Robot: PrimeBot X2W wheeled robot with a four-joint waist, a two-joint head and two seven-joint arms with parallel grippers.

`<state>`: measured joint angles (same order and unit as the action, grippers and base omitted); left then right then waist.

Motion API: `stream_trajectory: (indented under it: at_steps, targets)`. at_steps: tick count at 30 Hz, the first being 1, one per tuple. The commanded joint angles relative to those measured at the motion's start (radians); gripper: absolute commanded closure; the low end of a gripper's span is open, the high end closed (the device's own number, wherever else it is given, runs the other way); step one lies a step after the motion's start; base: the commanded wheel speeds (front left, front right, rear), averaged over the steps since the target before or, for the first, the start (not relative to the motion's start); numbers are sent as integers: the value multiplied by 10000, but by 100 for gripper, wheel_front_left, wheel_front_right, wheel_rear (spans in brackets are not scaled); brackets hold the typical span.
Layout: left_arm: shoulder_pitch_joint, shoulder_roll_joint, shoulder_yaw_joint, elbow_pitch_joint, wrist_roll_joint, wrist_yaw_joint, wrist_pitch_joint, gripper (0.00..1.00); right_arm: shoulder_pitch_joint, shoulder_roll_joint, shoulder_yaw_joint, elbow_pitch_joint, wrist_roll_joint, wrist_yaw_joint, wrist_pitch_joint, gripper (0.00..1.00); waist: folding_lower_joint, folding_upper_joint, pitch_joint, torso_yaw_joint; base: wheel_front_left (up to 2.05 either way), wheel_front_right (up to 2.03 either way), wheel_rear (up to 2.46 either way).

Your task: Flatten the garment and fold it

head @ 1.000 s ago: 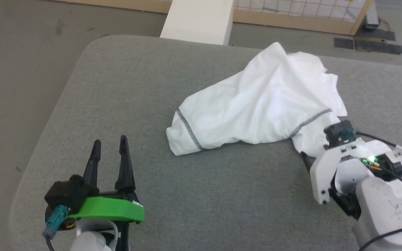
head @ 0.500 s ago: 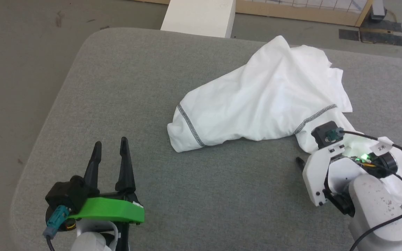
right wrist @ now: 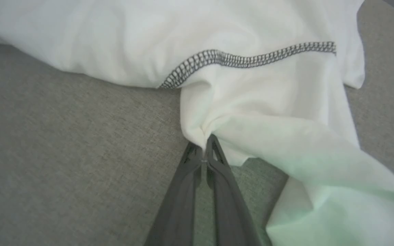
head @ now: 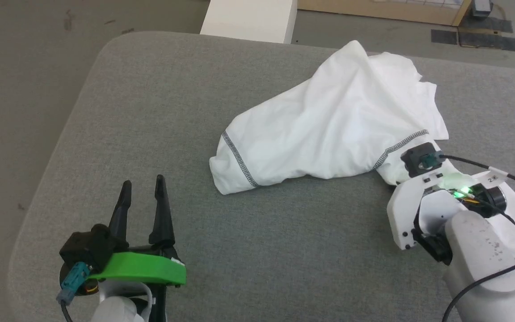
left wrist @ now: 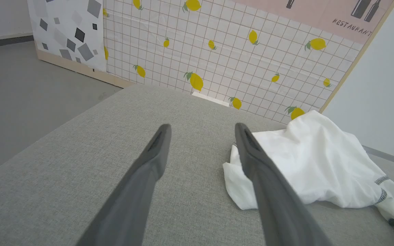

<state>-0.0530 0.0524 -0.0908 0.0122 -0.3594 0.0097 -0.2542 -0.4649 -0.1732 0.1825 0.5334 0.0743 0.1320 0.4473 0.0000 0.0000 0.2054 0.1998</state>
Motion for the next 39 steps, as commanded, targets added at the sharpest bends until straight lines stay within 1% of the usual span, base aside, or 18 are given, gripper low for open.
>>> stream_trajectory:
  at_steps: [1, 4, 6, 8, 12, 13, 15, 19, 21, 24, 25, 26, 27, 28, 30, 32, 35, 39]
  targets:
    - [-128, -22, 5, 41, -68, -33, -76, 0, 123, 7, -137, -100, 264, -13, -70, 100, 0, 0, -68, -45, 0, 0, 0]
    - [-105, -22, 29, 83, -60, -46, -76, 0, 378, 18, -769, -803, 1006, -13, -35, 100, 0, 0, -173, -97, 0, 0, 0]
    - [-63, -22, 78, 93, -62, -43, -76, 0, 660, -133, -1207, -1585, 1538, -13, 283, 100, 0, 0, -258, -179, 0, 0, 0]
    - [16, -22, 137, 95, -58, -55, -76, 0, 1096, -256, -1592, -2525, 2475, -13, 1027, 100, 0, 0, -367, -293, 0, 0, 0]
    - [145, -20, 188, 153, -40, -107, -76, 0, 2290, -862, -2263, -4889, 4401, -13, 3272, 100, 0, 0, -527, -476, 0, 0, 0]
    - [162, -20, 191, 164, -43, -125, -76, 0, 2676, -967, -2582, -5551, 4949, -13, 3948, 100, 0, 0, -558, -510, 0, 0, 0]
    - [157, -20, 162, 182, -50, -149, -76, 0, 3406, -1043, -3553, -6502, 5449, -13, 5109, 100, 0, 0, -601, -539, 0, 0, 0]
    - [152, -20, 104, 233, -82, -146, -76, 0, 4668, -1059, -5413, -7697, 4797, -13, 7229, 100, 0, 0, -689, -593, 0, 0, 0]
    - [182, -21, 85, 282, -116, -156, -76, 0, 5077, -835, -5843, -8063, 4317, -13, 7959, 100, 0, 0, -749, -642, 0, 0, 0]
    - [241, -21, 22, 418, -186, -159, -67, 0, 5378, -403, -6108, -8266, 3750, -13, 8374, 100, 0, 0, -824, -713, 0, 0, 0]
    - [266, -21, -9, 477, -222, -154, -28, 0, 5412, -244, -6152, -8271, 3544, -13, 8341, 100, 0, 0, -865, -745, 0, 0, 0]
    - [287, -21, -32, 524, -252, -140, 27, 0, 5436, -163, -6151, -8253, 3357, -13, 8277, 89, 0, 0, -892, -770, 0, 0, 0]
    - [301, -21, -68, 577, -292, -124, 121, 0, 5416, -29, -6191, -8230, 3192, -13, 8119, 53, 0, 0, -907, -793, 0, 0, 0]
    - [304, -21, -91, 621, -342, -119, 215, 0, 5309, 127, -6280, -8231, 3101, -13, 7838, 0, 0, 0, -925, -816, 0, 0, 0]
    - [292, -21, -132, 754, -524, -117, 553, 0, 4927, 409, -6325, -8287, 3126, -13, 6815, 0, 0, 0, -986, -890, 0, 0, 0]
    - [164, -21, -235, 854, -688, -83, 1011, 0, 4542, 545, -6373, -8289, 3169, -13, 5464, 0, 0, 0, -996, -994, 0, 0, 0]
    - [-326, 3, -585, 1030, -871, -223, 2004, 0, 4090, 669, -6439, -7973, 3185, -13, 3634, 0, 0, 0, -960, -1203, 0, 0, 0]
    - [-1277, 23, -1007, 1613, -1061, -130, 3733, 0, 3766, 816, -6729, -7209, 2734, -13, 2381, 0, 0, 0, -882, -1543, 0, 0, 0]
